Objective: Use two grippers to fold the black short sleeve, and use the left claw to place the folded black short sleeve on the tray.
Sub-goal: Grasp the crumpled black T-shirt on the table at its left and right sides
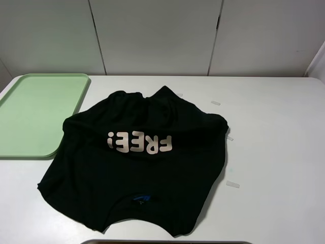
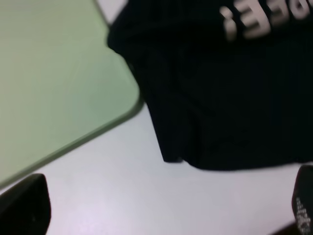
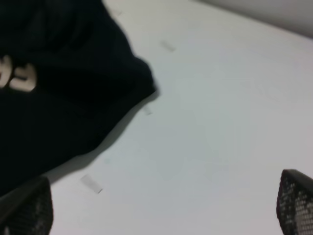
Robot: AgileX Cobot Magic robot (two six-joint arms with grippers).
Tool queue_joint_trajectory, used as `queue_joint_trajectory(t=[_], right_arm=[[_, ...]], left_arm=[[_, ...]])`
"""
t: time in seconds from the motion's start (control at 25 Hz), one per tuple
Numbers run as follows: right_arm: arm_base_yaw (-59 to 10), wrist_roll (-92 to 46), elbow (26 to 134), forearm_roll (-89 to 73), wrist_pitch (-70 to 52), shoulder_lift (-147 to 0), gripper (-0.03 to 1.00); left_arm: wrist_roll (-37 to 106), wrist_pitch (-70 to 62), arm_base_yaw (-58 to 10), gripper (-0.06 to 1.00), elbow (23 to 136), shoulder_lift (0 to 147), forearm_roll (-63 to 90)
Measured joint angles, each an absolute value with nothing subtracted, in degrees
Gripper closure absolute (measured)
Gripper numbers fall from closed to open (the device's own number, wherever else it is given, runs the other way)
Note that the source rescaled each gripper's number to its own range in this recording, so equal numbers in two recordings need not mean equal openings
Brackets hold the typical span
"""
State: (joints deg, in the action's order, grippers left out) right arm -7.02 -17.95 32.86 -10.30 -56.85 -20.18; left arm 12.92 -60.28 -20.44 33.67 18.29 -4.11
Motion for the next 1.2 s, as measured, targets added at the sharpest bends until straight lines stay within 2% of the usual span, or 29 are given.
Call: queue_joint_trajectory(t=[0.16,0.68,1.0,1.2], right_arm=[[-7.0,-23.6,34.6,-15.7,-56.8,-30.6,-0.03],[-7.0,-35.6,43.2,-25.8,-54.9,-56.2,-0.03],[-7.0,-41.9,48.4,-26.8,-53.3,-70.9,-0.03],[-7.0,-52.3,48.8,-29.8,-49.9,-76.9,-0.03]], left_arm=[[14.4,-62.8,-22.9,-0.04,39.3,30.7,-4.1],[23.5,-60.9,-23.1,-0.04,56.3,62.6,-0.4],[30.4,-55.1,-23.1,-0.04,59.2,74.8,0.4],[32.3,-52.3,-23.1,-0.04,59.3,79.1,0.4]])
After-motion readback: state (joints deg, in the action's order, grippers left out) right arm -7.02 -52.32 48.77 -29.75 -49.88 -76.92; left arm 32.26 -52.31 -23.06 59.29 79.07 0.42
